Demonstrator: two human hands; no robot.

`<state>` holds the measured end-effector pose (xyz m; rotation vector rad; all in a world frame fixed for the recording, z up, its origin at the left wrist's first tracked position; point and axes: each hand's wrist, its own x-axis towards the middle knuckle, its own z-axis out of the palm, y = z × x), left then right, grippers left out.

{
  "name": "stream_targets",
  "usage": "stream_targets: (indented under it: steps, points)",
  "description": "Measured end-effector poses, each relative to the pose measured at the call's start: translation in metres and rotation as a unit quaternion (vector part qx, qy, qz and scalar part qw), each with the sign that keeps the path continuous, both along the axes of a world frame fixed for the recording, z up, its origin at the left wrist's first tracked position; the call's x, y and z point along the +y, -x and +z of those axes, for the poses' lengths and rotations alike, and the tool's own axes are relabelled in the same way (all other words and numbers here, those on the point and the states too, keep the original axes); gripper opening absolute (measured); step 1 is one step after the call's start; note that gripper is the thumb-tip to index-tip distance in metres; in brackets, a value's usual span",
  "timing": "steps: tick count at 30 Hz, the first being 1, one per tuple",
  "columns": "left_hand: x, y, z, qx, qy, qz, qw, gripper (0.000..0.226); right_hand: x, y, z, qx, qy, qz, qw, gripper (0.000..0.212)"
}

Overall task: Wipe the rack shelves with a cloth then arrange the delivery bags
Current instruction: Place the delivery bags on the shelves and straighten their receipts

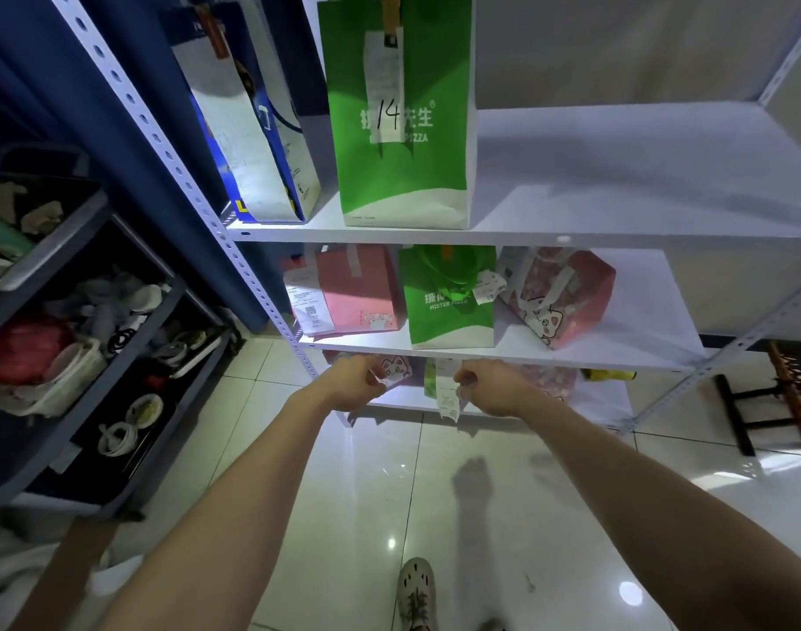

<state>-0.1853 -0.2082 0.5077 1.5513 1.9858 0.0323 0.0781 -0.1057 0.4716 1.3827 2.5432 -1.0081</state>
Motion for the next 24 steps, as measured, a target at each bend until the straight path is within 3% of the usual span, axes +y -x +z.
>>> stream_targets:
  steps: [15, 24]
  points:
    - [-0.004, 0.123, 0.002, -0.008, -0.009, 0.057, 0.998, 0.030, 0.020, 0.126, 0.007, 0.016, 0.027, -0.002, 1.000, 0.021]
    - [0.026, 0.119, -0.008, -0.048, -0.017, 0.043, 0.998, 0.024, 0.015, 0.104, 0.016, 0.006, 0.019, -0.052, 0.998, 0.022]
